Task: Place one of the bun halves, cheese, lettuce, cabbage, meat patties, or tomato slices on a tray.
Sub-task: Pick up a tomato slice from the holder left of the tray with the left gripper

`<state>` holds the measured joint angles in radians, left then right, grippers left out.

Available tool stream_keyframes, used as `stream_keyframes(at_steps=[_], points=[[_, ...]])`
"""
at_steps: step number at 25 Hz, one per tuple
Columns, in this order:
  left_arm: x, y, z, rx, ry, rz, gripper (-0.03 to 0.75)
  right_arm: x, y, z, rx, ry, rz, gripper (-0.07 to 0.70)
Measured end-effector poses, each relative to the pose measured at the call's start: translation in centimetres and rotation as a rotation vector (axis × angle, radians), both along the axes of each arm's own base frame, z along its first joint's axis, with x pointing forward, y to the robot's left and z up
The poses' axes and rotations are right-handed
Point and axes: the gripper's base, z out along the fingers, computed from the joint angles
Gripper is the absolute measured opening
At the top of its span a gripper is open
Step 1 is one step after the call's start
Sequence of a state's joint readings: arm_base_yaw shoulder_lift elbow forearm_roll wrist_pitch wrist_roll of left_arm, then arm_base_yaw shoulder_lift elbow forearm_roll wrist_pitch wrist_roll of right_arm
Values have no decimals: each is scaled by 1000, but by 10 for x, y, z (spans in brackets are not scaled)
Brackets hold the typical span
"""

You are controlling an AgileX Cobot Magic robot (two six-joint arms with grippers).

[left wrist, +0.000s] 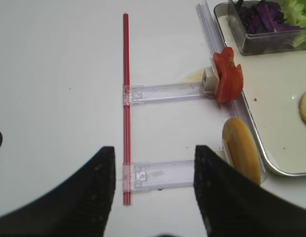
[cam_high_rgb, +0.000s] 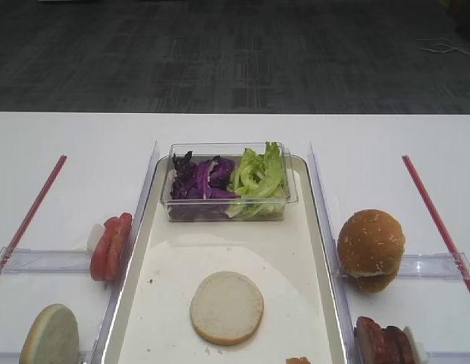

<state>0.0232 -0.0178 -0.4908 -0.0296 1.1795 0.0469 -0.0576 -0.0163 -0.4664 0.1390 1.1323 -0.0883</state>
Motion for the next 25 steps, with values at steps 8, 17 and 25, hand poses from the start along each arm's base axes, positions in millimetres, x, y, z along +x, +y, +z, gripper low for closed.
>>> stream_keyframes(at_steps=[8,17,25], points=[[0,0,0,0,0,0,340,0,0,0,2,0,-1,453],[0,0,0,0,0,0,340,0,0,0,2,0,-1,453],[0,0,0,0,0,0,340,0,0,0,2,0,-1,453]])
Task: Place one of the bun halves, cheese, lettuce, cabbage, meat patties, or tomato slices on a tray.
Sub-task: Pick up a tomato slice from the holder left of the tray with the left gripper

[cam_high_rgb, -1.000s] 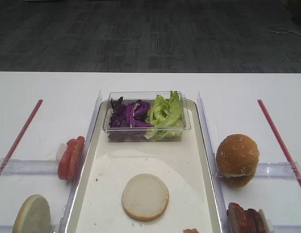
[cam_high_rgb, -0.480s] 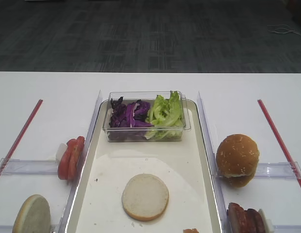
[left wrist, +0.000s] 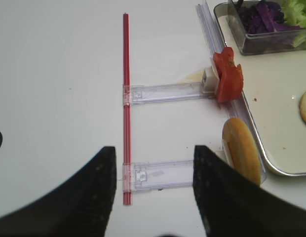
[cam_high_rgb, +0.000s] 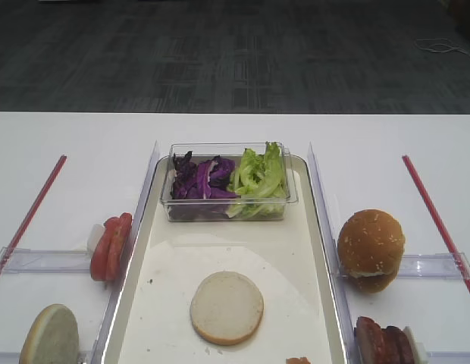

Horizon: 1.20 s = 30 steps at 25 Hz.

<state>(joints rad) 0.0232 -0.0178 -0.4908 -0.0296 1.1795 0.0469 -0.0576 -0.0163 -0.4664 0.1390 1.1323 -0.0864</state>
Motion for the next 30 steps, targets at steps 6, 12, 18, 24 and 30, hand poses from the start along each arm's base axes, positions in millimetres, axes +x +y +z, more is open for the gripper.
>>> stream_keyframes(at_steps=[6,12,18,24,30], points=[[0,0,0,0,0,0,330,0,0,0,0,0,0,453],[0,0,0,1,0,-1,322,0,0,0,0,0,0,453],[14,0,2,-10,75,4,319,0,0,0,0,0,0,453],[28,-1,18,-32,105,-1,319,0,0,0,0,0,0,453],[44,-1,40,-45,136,3,319,0,0,0,0,0,0,453]])
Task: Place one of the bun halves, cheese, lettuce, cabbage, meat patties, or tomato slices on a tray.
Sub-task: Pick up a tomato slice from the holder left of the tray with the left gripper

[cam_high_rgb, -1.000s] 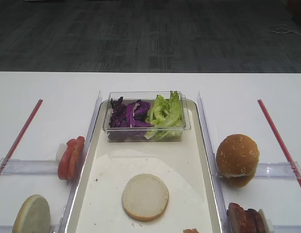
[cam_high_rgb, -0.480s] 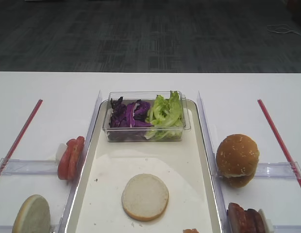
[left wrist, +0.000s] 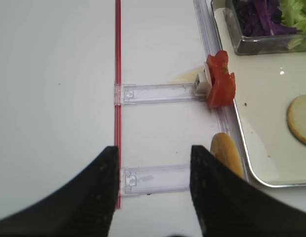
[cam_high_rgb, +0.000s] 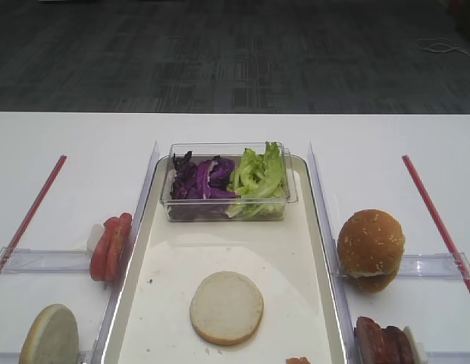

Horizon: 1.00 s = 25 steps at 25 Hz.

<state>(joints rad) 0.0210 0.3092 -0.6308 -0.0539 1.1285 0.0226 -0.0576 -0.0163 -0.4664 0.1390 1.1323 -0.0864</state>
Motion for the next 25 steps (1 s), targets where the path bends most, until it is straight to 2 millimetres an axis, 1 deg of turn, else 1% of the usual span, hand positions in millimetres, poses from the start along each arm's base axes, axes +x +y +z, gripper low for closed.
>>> stream_keyframes(at_steps=[3,12,20,25], points=[[10,0,10,-11,20,9,319,0,0,0,0,0,0,453],[41,-1,28,-18,100,-6,319,0,0,0,0,0,0,453],[71,-3,33,-17,192,-24,319,0,0,0,0,0,0,453],[89,-4,32,-19,250,-26,319,0,0,0,-2,0,1,453]])
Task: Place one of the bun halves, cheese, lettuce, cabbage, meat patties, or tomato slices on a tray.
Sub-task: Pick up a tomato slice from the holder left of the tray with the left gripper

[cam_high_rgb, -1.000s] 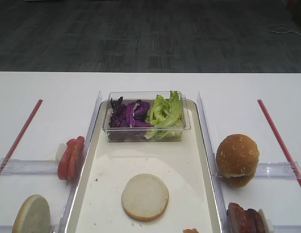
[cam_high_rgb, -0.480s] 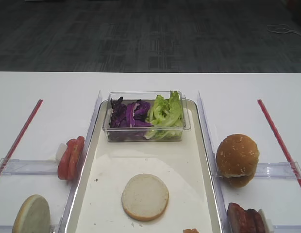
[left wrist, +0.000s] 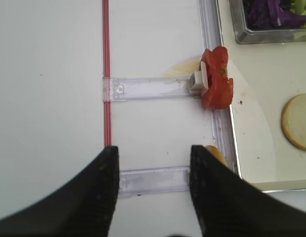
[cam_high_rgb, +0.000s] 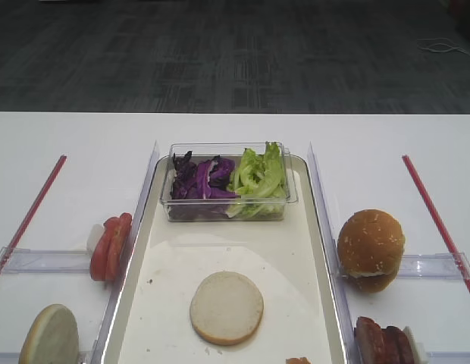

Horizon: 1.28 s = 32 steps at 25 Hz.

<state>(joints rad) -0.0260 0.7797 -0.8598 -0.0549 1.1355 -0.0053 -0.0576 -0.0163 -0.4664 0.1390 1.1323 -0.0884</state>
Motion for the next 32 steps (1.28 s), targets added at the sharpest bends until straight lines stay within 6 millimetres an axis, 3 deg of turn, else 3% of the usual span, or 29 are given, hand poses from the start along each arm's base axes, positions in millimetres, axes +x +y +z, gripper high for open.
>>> stream_keyframes(at_steps=[11,32], points=[[40,-16,-2,-22,65,-22,319,0,0,0,0,0,0,453],[122,-107,-25,-11,201,-84,319,0,0,0,0,0,0,453]])
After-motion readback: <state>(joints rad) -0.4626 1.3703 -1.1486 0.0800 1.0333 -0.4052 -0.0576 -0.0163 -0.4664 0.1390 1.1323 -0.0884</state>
